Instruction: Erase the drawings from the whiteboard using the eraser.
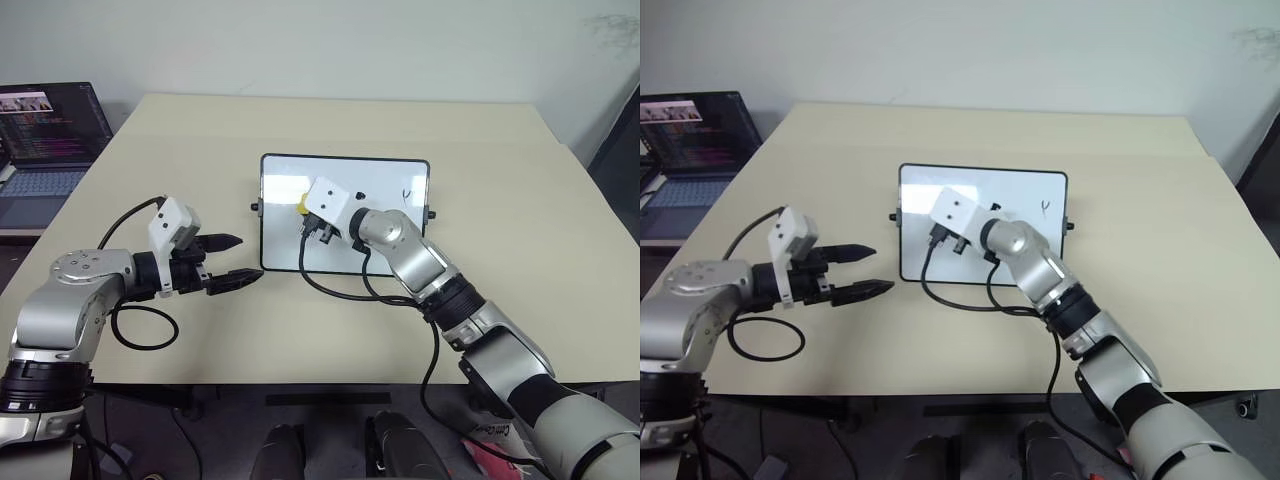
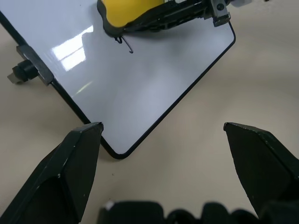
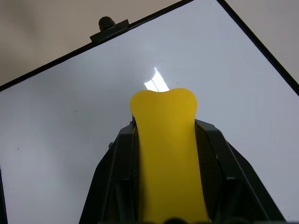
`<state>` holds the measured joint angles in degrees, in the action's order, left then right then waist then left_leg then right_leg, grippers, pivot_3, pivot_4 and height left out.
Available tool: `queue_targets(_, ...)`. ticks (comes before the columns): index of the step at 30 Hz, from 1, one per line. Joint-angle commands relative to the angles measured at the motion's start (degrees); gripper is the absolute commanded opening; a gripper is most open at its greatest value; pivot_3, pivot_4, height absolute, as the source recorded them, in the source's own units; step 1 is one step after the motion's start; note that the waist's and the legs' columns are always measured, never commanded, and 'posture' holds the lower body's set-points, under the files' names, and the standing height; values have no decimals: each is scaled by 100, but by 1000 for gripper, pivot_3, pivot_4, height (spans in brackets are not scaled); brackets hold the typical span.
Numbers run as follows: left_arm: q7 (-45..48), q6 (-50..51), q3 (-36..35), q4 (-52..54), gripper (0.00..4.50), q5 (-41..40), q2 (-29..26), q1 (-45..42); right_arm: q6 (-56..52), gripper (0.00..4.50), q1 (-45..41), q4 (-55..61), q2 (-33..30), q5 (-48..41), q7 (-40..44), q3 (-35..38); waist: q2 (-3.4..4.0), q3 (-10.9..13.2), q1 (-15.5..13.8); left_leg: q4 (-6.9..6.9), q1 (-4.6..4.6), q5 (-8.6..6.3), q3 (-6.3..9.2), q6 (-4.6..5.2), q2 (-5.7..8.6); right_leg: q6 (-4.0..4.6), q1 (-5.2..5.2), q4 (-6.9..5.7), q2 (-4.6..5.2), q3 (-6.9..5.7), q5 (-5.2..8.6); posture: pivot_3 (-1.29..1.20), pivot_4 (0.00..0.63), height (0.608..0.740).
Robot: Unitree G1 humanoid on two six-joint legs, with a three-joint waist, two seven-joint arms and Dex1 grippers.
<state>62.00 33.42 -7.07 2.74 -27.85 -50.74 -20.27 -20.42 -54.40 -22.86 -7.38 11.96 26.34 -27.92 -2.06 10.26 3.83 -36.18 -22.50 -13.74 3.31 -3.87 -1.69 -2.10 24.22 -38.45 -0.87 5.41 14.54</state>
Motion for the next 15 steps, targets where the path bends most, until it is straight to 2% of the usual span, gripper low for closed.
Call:
queue_targets(1,18,-21,-125,262,4500,-36,-100,25,-218,1300,387,-2,-181,186,437,-230,-3,-2,-3,-2,5,0,0,0,1,1,-1,-10,0,2,1,0,150,740)
queue_targets(7,18,-1,-81,315,4500,-42,-78,11,-195,1300,383,63,-294,392,718,-312,-3,-2,0,-14,57,3,-4,3,1,-14,-24,-52,-5,9,26,0,150,740)
queue_targets(15,50,-33,-6,270,4500,-14,-56,-50,184,1300,-320,-148,72,359,133,168,-2,-1,51,-27,53,13,-3,16,0,-9,-22,-59,-9,8,17,0,150,740)
